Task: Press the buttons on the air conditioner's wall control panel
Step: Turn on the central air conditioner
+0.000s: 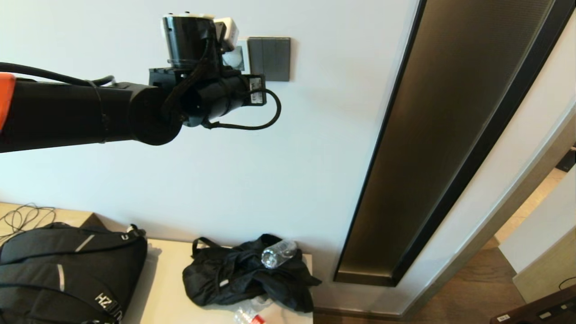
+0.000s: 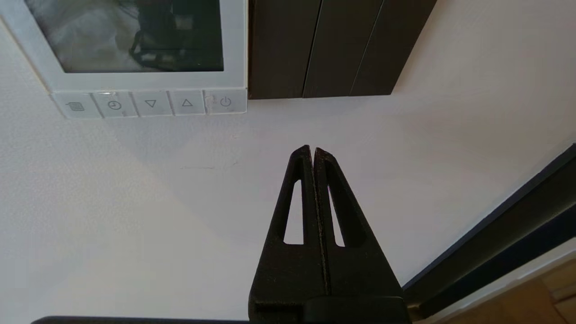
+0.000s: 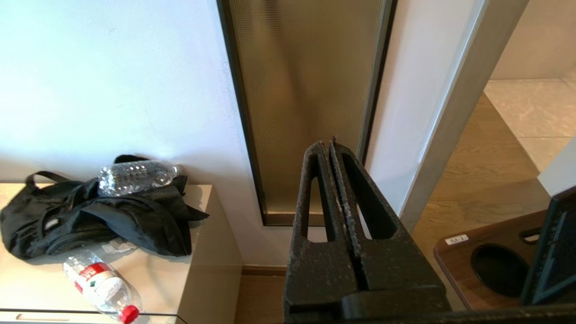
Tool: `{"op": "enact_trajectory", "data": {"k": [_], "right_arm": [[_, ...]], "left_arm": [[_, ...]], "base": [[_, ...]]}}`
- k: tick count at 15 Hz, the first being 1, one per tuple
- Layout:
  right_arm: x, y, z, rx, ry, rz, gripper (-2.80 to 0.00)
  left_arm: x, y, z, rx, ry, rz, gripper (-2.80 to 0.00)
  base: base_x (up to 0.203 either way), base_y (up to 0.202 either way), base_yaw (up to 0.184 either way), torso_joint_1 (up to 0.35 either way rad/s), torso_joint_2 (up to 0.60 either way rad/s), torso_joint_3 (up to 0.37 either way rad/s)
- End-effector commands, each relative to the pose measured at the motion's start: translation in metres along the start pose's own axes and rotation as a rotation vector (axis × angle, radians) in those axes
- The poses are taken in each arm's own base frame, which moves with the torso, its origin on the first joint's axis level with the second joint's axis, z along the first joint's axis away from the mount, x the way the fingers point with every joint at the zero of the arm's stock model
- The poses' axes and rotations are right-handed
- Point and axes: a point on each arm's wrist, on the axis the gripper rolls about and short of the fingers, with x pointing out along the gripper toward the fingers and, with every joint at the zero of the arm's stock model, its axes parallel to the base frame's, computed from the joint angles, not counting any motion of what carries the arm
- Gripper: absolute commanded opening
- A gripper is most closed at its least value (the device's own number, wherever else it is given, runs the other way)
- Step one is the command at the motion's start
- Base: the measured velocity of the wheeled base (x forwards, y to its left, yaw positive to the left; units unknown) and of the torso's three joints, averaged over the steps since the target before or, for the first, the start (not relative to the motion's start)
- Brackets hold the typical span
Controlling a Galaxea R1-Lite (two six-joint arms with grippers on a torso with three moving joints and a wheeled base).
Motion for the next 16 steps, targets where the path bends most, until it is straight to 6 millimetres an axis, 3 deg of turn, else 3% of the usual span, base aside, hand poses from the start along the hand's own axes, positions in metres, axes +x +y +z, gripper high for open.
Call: {"op": "enact_trajectory", "data": {"k": [1, 16], "right_arm": [[0.0, 0.0, 0.0, -0.001, 0.001, 0.001, -2.8], [0.0, 0.0, 0.0, -0.001, 0.002, 0.001, -2.8]], "left_arm": [[0.013, 0.0, -0.007, 0.0, 0.001, 0.019, -2.8], [0.028, 0.013, -0.005, 0.008, -0.011, 0.074, -2.8]], "base": [[0.0, 0.0, 0.0, 0.0, 0.0, 0.0], [0.0, 0.0, 0.0, 0.0, 0.0, 0.0]]}}
